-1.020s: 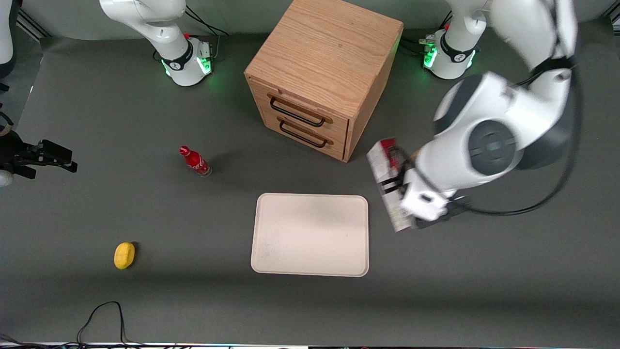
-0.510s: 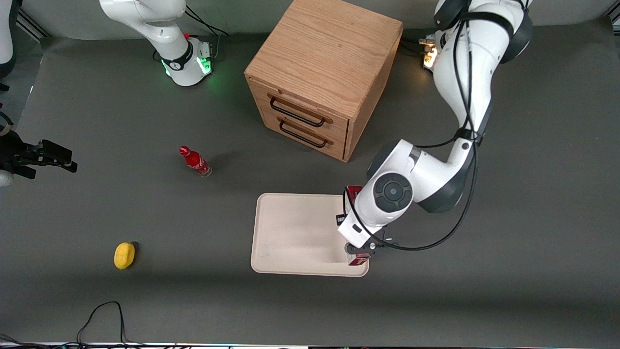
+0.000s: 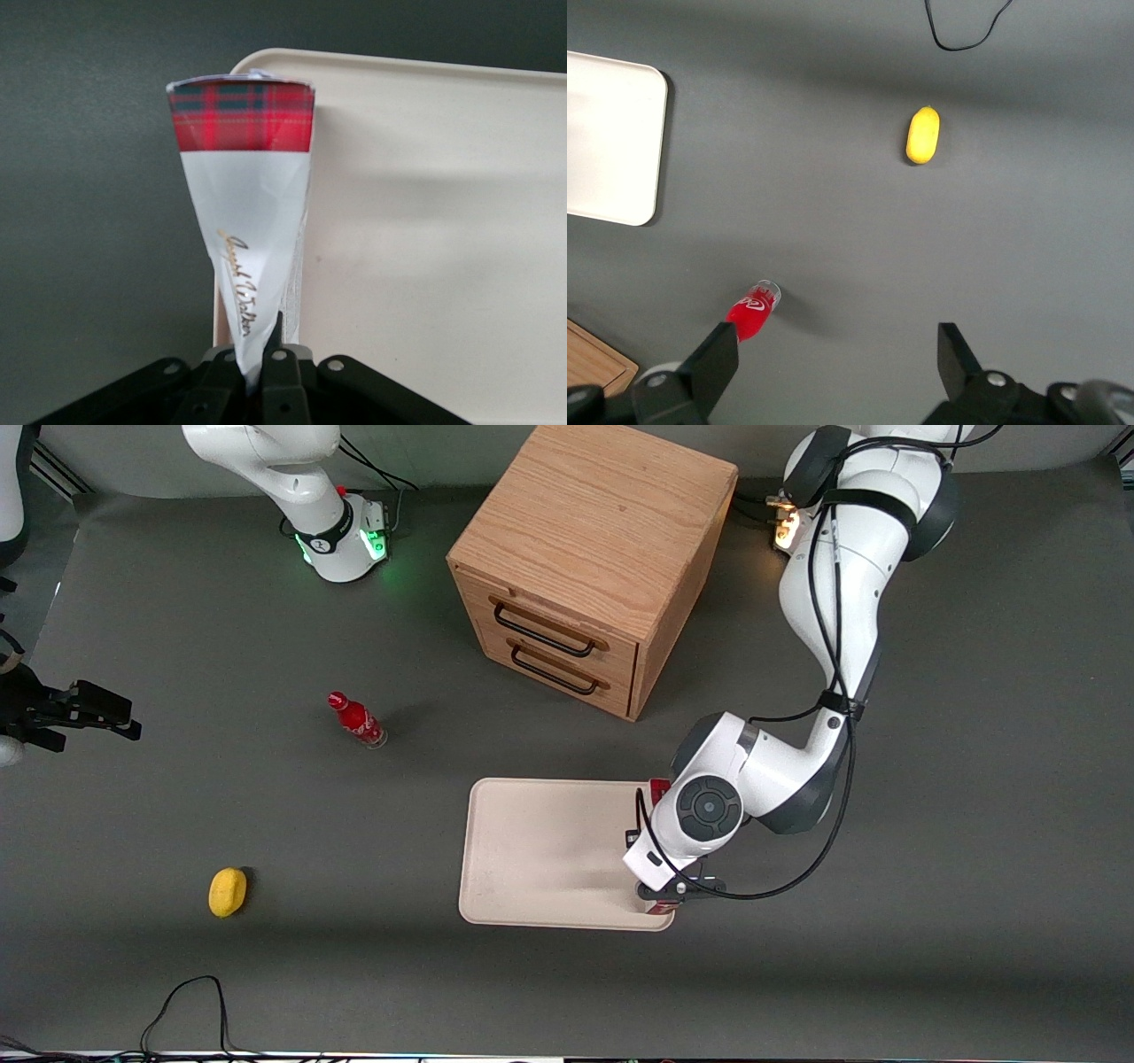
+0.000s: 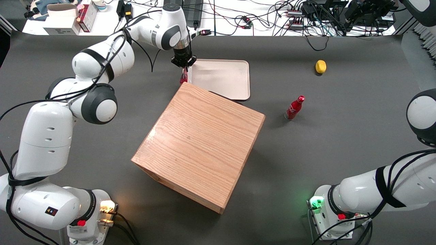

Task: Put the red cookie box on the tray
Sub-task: 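Carry the held cookie box over the beige tray's edge, then lower the cookie box onto the tray and open the left gripper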

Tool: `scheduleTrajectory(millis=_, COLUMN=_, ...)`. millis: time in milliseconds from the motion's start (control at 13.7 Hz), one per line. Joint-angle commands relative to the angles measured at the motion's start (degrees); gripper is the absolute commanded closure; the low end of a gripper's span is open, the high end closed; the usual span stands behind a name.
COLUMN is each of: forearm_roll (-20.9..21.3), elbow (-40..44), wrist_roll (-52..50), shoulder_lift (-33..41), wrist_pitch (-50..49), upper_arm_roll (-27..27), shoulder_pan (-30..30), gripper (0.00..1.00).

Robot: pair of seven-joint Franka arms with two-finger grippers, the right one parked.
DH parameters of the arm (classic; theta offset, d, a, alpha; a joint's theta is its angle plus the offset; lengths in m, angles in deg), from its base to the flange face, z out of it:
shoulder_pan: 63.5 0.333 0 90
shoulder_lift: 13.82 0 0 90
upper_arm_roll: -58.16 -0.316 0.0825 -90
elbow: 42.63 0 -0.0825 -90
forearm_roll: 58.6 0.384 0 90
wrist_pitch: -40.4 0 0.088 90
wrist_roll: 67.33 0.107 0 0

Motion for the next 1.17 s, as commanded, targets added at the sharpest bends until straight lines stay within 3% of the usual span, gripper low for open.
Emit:
scheduleTrajectory(millis=0, forearm_roll=0.71, elbow=2.84, wrist_roll=0.50, shoulder_lift=-1.50, wrist_pitch=-0.11, upper_arm_roll=-0.92, shoulder_pan=-1.13, gripper=1.00)
scheduleTrajectory(millis=219, forearm_roll=0.62, elbow=2.67, wrist_roll=0.41, shoulder_lift=-1.68, wrist_pitch=-0.11, upper_arm_roll=-0.92, shoulder_pan=-1.21, gripper=1.00)
scheduleTrajectory(millis=364, forearm_roll=1.23, elbow=2.40, wrist_roll=0.85, shoulder_lift=-1.59, wrist_pitch=0.85, upper_arm_roll=-1.09, shoulder_pan=-1.91, gripper=0.03)
scheduleTrajectory(millis=1093, forearm_roll=2.11, elbow=2.14, wrist_roll=0.94, shoulder_lift=-1.06, wrist_pitch=0.51, upper_arm_roll=-1.27, shoulder_pan=-2.00, gripper=0.00)
